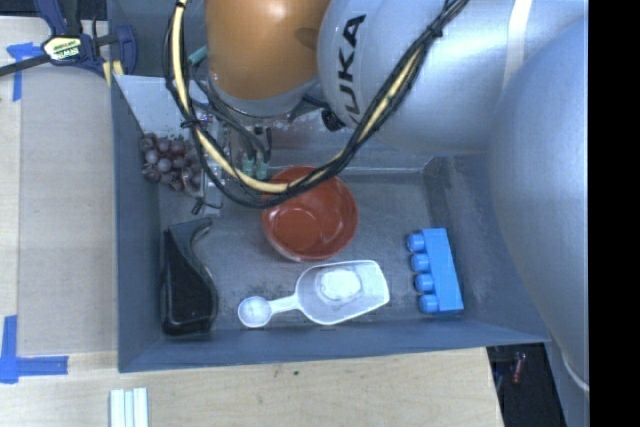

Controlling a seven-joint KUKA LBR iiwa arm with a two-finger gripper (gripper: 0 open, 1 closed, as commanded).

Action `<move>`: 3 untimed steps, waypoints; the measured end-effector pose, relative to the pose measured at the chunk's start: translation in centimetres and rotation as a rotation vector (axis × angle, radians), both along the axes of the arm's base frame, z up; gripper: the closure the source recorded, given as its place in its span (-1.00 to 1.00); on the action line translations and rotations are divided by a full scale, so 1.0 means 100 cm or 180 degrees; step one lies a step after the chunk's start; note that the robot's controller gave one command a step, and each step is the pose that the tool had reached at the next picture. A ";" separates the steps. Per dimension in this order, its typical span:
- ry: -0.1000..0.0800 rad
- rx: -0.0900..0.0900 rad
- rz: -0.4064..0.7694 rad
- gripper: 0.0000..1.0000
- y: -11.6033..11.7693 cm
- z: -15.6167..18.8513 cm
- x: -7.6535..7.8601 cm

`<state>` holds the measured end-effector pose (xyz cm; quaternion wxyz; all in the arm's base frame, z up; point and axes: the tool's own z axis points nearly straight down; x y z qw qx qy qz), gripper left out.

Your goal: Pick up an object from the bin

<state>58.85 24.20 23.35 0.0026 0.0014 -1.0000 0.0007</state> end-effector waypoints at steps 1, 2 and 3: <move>-0.0026 0.0008 -0.0012 -1.00 -0.001 0.005 0.002; -0.0052 0.0021 -0.0434 -1.00 -0.008 -0.148 0.036; -0.0079 0.0041 -0.1277 -1.00 -0.001 -0.069 0.032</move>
Offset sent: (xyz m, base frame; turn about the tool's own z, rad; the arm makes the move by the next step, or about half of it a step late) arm 0.0345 -0.0093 -0.1635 0.1457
